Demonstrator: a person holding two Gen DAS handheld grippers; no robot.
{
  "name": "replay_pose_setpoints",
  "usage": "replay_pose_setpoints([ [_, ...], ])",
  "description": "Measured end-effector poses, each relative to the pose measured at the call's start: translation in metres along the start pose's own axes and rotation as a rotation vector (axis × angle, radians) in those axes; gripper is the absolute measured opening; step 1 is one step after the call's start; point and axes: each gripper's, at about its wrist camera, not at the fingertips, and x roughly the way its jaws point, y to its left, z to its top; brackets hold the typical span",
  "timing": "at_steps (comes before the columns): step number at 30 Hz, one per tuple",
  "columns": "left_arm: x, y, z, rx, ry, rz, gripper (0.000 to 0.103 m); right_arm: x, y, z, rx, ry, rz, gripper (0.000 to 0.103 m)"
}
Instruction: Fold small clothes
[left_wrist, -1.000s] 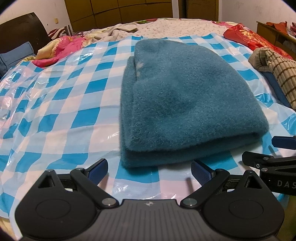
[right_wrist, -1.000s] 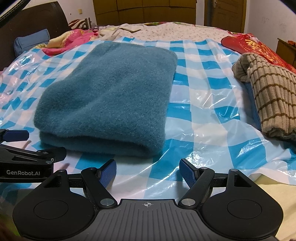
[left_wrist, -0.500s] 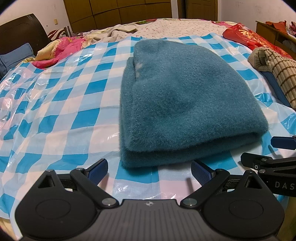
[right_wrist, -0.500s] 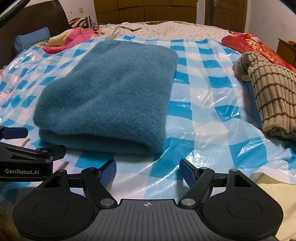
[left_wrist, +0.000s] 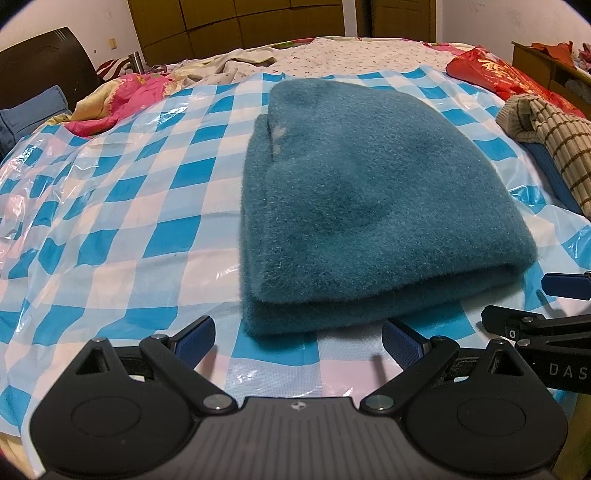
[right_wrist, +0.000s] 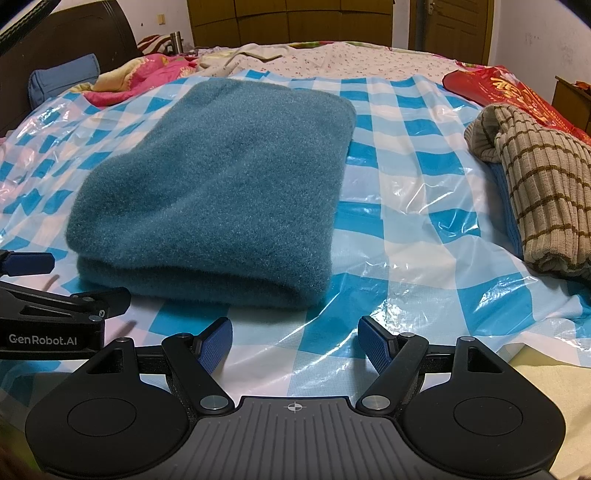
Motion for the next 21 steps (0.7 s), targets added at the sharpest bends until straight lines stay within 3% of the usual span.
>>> replay_pose_setpoints([
  [21,0.0003,0.0006,-0.0006,-0.004,0.004,-0.001,0.103,0.0003,-0.0002,0.0002,0.001,0.0,0.001,0.076],
])
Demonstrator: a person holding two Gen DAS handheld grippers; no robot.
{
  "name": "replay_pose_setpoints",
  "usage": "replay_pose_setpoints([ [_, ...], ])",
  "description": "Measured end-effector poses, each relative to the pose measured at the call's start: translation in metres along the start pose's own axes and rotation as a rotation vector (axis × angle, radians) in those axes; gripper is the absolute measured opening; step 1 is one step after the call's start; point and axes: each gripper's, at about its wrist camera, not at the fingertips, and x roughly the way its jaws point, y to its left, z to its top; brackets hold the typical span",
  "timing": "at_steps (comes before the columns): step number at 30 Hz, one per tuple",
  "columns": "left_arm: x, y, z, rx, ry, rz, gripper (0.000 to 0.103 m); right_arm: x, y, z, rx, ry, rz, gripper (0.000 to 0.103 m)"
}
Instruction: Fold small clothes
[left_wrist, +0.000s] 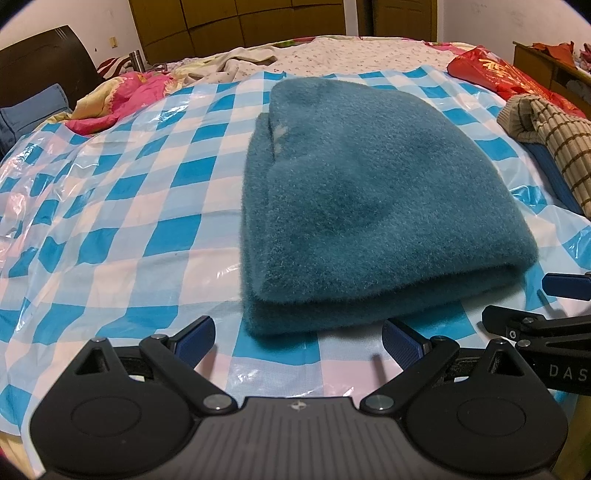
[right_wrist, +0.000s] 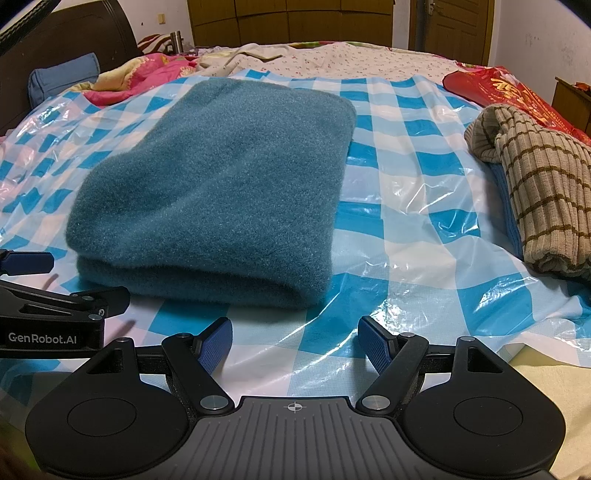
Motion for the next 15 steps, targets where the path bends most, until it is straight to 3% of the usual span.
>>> replay_pose_setpoints([
  [15,-0.0001,-0.0017,-0.0003,0.017,0.001,-0.006,0.103,0.0,-0.0002,0.0004,-0.001,0.0,0.0,0.076],
])
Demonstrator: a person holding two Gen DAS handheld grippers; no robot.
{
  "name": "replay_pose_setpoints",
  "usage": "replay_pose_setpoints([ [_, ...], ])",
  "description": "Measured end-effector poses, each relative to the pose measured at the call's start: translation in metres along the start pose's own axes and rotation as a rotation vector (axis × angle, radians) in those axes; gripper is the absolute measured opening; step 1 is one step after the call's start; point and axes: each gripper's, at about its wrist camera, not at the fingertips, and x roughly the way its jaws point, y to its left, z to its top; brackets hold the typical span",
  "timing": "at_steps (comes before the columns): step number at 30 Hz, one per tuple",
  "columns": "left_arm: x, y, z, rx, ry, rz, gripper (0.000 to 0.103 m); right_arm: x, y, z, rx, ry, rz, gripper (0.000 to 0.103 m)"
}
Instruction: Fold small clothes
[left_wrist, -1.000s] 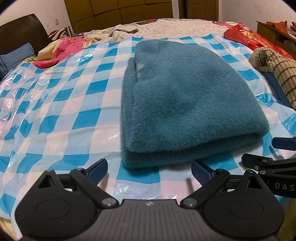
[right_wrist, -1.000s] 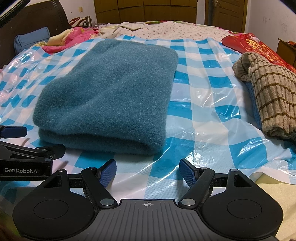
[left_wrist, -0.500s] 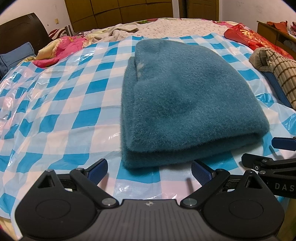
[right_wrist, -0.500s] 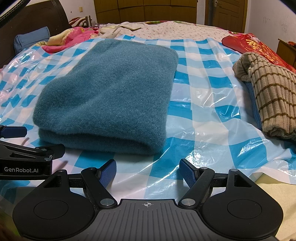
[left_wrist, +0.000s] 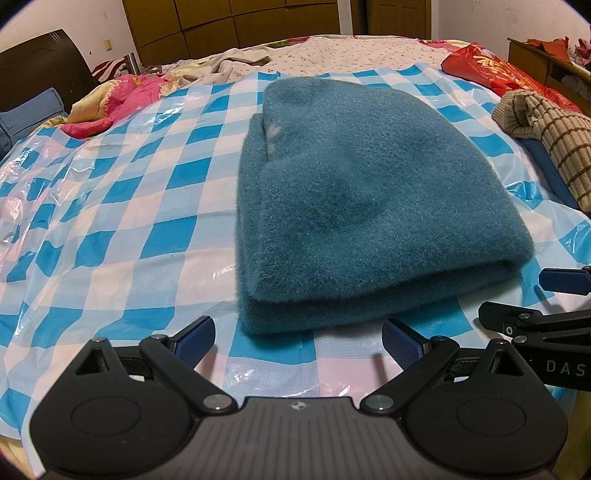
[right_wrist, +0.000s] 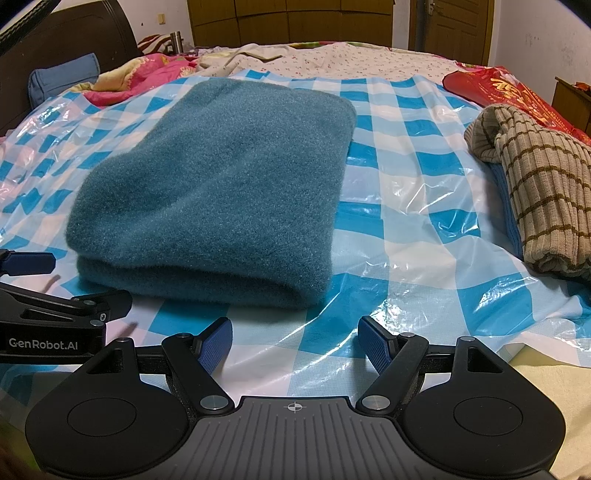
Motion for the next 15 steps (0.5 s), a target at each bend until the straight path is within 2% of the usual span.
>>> replay_pose_setpoints([
  [15,0.0004,0.0,0.0001,-0.004,0.005,-0.002,0.103,0.0001,0.0,0.0,0.0,0.0,0.0,0.076],
])
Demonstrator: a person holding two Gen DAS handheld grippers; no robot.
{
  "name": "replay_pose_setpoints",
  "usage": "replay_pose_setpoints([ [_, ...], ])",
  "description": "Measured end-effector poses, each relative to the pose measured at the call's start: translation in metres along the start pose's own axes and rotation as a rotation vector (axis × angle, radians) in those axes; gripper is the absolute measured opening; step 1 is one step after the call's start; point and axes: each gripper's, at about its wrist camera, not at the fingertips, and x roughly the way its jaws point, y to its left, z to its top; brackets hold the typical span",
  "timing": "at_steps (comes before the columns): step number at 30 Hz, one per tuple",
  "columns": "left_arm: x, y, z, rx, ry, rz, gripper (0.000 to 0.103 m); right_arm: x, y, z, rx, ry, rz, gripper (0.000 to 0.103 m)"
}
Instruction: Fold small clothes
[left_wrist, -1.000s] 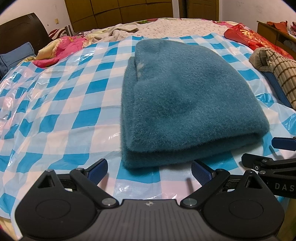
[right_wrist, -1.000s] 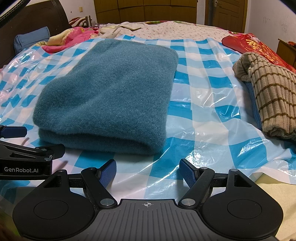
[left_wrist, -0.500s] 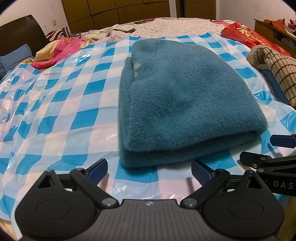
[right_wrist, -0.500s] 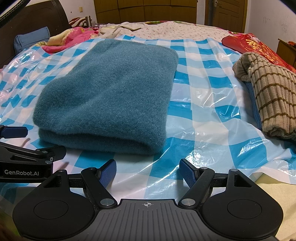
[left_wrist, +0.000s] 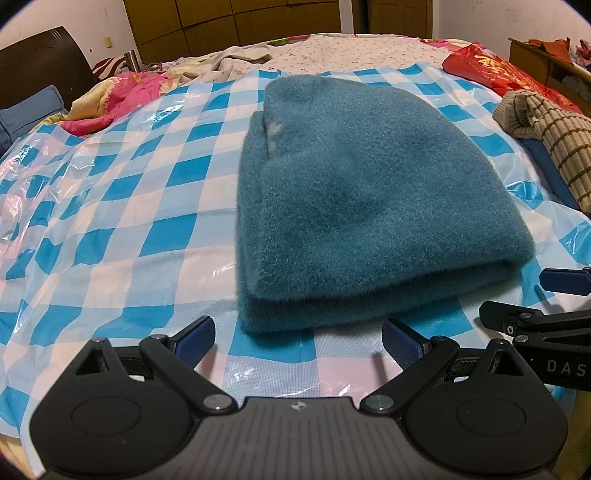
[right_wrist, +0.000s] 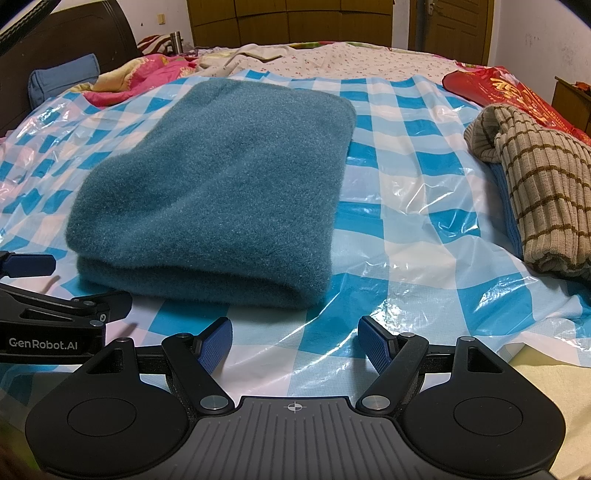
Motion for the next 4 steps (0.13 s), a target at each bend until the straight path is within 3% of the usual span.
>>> replay_pose_setpoints([
  [4,0.0008,0.0011,-0.0003,-0.003,0.002,0.0,0.103,0.0,0.0001,0.0,0.0,0.0,0.0,0.076],
])
